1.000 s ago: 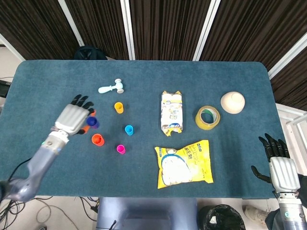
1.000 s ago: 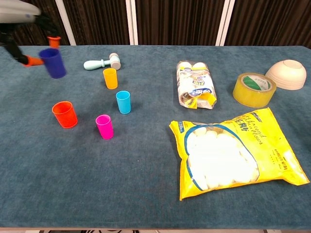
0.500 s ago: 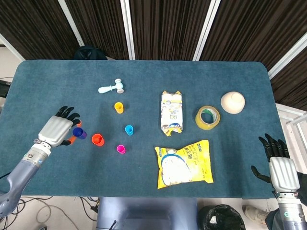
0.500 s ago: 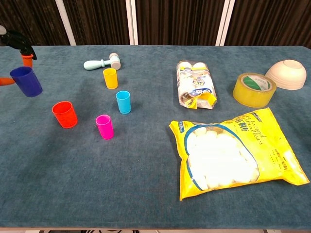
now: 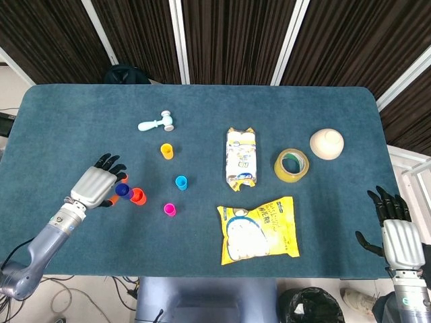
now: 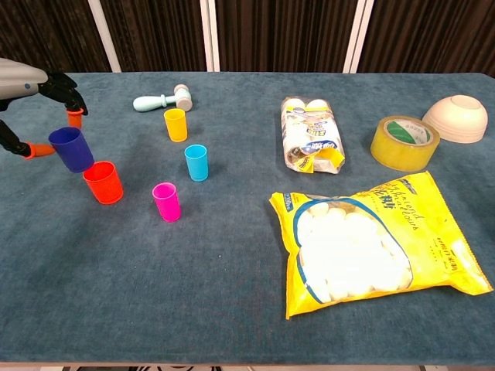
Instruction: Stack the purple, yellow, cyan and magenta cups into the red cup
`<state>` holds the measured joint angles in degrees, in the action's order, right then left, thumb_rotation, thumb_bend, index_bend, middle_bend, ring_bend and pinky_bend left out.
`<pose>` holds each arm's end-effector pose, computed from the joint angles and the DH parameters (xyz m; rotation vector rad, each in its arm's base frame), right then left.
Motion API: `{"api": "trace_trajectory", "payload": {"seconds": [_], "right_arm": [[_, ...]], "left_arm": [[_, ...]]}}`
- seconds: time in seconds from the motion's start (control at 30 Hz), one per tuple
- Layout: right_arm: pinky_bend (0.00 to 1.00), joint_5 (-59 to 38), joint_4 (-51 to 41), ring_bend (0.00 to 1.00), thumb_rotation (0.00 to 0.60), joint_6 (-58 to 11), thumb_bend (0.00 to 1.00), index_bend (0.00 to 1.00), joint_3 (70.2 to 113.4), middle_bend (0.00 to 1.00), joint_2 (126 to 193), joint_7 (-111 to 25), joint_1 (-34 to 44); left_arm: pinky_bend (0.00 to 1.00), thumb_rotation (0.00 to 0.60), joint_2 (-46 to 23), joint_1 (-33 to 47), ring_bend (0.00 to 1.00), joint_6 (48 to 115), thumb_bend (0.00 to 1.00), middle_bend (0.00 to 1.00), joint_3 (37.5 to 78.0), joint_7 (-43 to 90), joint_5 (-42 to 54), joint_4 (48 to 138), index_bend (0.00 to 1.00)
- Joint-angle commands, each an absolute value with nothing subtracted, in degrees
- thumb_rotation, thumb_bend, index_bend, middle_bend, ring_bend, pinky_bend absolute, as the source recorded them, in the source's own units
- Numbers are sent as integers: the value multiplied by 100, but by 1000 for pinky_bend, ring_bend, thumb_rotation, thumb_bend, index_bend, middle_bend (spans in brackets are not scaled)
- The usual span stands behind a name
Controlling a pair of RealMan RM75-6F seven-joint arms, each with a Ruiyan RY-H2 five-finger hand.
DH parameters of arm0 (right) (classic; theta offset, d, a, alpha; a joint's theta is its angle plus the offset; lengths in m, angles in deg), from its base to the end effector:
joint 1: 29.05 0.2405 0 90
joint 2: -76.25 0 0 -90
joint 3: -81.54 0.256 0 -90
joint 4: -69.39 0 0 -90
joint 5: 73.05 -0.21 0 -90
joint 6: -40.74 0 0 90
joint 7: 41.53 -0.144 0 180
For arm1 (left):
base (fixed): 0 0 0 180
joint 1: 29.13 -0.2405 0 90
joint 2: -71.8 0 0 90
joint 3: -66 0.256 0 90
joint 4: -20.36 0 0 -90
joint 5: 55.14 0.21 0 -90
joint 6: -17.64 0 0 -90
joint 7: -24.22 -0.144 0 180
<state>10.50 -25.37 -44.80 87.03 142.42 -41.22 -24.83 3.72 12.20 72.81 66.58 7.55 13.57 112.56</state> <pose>-0.3029 -0.1860 0.1536 1.2929 -0.9464 0.9685 -0.2123 0.3294 0.0744 -1.9506 -0.7748 -0.6684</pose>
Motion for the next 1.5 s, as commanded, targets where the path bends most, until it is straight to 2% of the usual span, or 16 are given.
{"api": "trace_trajectory", "payload": {"seconds": [0.03, 0.97, 1.13, 1.3, 1.37, 1.5], "right_arm": [[3, 1048, -2539, 96, 600, -4485, 324, 106, 8708, 44, 14238, -4128, -2486], [3, 1010, -2564, 97, 600, -4506, 324, 106, 8736, 44, 14216, -4142, -2503], [3, 988, -2571, 97, 600, -4496, 324, 106, 8741, 44, 14215, -4142, -2504], [3, 957, -2581, 96, 600, -4473, 324, 106, 8747, 44, 14216, -4149, -2502], [3, 951, -2580, 96, 600, -4469, 324, 106, 8748, 44, 14214, -4140, -2501], [3, 944, -2587, 96, 600, -4466, 324, 106, 8746, 44, 14224, -4119, -2502]], "left_arm": [[0, 600, 284, 1229, 0, 7287, 338, 210, 6617, 654, 1337, 11184, 406], [0, 600, -36, 1258, 0, 7056, 338, 211, 6505, 425, 1431, 11073, 380], [0, 600, -15, 1248, 0, 7005, 313, 196, 6505, 376, 1363, 11054, 253], [0, 600, 16, 1280, 0, 6917, 242, 165, 6476, 220, 1195, 11063, 36], [0, 600, 25, 1314, 0, 6861, 236, 162, 6431, 142, 1045, 11087, 5], [0, 600, -28, 1415, 0, 6821, 230, 165, 6254, 98, 825, 11035, 5]]}}
